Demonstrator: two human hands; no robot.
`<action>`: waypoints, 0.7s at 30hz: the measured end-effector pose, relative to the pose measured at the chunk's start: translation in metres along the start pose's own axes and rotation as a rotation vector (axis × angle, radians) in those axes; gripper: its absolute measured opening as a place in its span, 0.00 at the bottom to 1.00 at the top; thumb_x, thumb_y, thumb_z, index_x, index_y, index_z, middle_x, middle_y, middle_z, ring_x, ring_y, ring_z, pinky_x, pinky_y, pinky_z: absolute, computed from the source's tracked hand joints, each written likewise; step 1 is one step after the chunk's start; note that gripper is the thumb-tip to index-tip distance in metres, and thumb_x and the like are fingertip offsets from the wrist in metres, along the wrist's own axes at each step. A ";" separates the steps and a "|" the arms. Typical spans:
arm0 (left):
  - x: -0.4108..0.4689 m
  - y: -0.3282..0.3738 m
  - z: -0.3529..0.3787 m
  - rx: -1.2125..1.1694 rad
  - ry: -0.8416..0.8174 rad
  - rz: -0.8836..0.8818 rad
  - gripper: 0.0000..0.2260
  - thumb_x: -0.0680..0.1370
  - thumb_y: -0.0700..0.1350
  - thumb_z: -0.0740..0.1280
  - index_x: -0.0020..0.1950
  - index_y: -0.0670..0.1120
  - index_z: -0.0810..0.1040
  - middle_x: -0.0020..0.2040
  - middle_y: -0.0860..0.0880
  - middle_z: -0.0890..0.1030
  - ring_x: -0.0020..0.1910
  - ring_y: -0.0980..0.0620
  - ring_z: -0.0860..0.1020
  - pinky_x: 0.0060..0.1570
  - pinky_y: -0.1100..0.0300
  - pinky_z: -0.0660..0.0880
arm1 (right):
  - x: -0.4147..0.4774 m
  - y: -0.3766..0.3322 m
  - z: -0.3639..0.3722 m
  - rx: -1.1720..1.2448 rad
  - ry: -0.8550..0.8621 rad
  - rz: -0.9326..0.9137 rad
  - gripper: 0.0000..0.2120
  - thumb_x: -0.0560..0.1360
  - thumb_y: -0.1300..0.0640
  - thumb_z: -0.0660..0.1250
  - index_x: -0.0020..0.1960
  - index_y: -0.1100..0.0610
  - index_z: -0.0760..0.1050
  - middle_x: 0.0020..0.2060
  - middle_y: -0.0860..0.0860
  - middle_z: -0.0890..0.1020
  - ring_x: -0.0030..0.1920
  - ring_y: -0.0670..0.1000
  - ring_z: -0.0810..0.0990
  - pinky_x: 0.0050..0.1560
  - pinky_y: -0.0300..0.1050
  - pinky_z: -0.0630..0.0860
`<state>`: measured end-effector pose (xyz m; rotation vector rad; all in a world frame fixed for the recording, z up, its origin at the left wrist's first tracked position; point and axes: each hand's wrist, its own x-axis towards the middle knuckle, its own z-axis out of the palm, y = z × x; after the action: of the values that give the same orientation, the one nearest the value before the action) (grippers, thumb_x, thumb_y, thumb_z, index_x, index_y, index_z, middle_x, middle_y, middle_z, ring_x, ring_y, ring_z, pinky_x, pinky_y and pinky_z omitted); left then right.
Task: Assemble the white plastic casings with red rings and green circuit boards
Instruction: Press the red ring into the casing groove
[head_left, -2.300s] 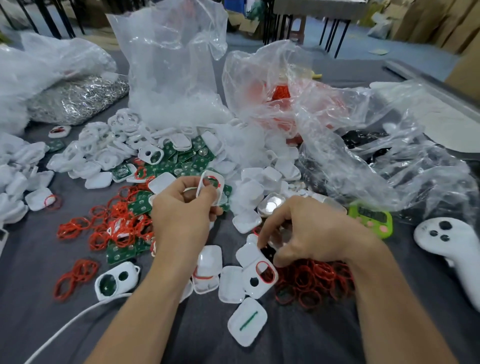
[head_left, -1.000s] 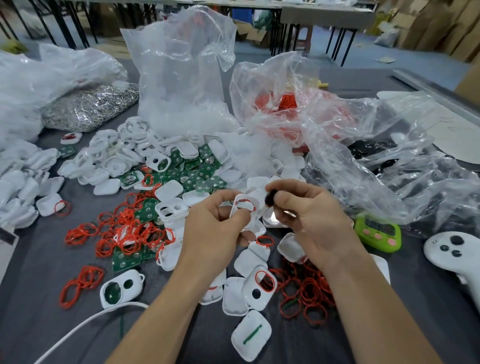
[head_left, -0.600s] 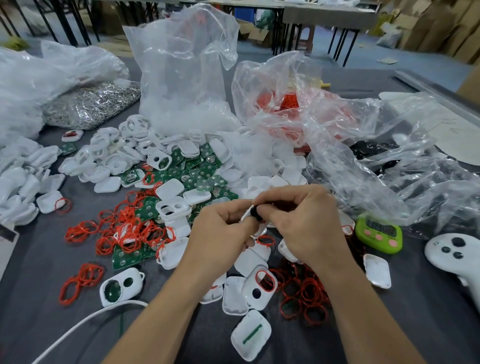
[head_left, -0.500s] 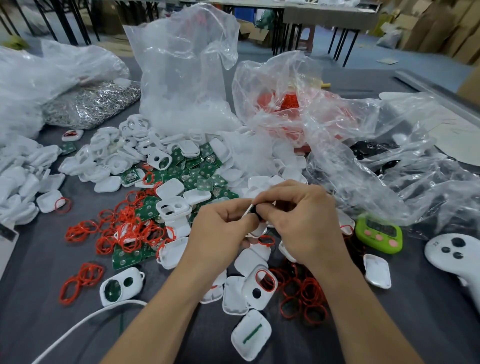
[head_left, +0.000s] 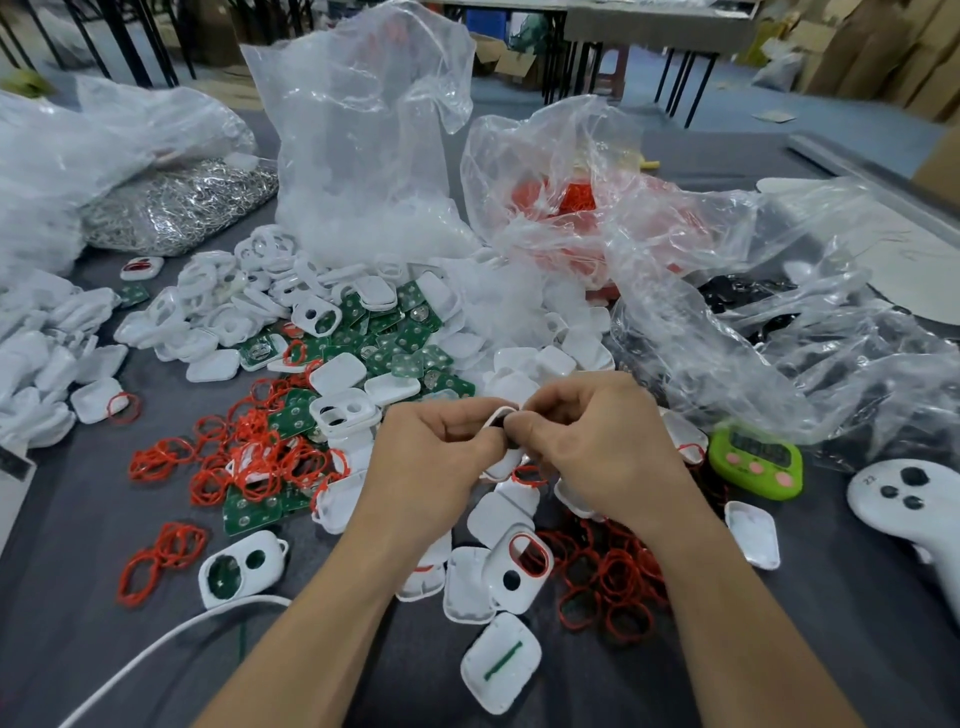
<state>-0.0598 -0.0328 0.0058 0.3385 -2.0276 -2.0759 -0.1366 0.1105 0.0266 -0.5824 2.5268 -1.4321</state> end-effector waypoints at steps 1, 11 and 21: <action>0.000 -0.002 -0.001 0.081 -0.002 0.029 0.14 0.77 0.33 0.70 0.48 0.51 0.89 0.39 0.48 0.87 0.37 0.54 0.83 0.38 0.59 0.80 | 0.000 0.001 0.000 -0.035 -0.026 0.001 0.08 0.72 0.53 0.78 0.37 0.52 0.84 0.28 0.50 0.84 0.29 0.50 0.84 0.36 0.52 0.83; 0.004 0.002 0.000 -0.144 0.170 -0.059 0.12 0.76 0.30 0.71 0.48 0.46 0.87 0.41 0.44 0.88 0.38 0.50 0.85 0.38 0.57 0.83 | 0.002 0.002 0.003 0.343 -0.037 0.013 0.01 0.70 0.55 0.76 0.40 0.52 0.85 0.30 0.52 0.84 0.29 0.48 0.81 0.32 0.41 0.77; 0.003 -0.002 0.007 -0.175 0.202 -0.057 0.12 0.77 0.31 0.70 0.45 0.48 0.86 0.37 0.44 0.86 0.34 0.49 0.81 0.37 0.55 0.79 | 0.001 0.006 0.017 0.218 0.117 -0.037 0.02 0.68 0.52 0.75 0.41 0.46 0.84 0.33 0.45 0.85 0.34 0.44 0.83 0.36 0.40 0.80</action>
<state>-0.0643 -0.0273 0.0036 0.5556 -1.7281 -2.1371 -0.1325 0.0992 0.0129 -0.5240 2.4096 -1.7740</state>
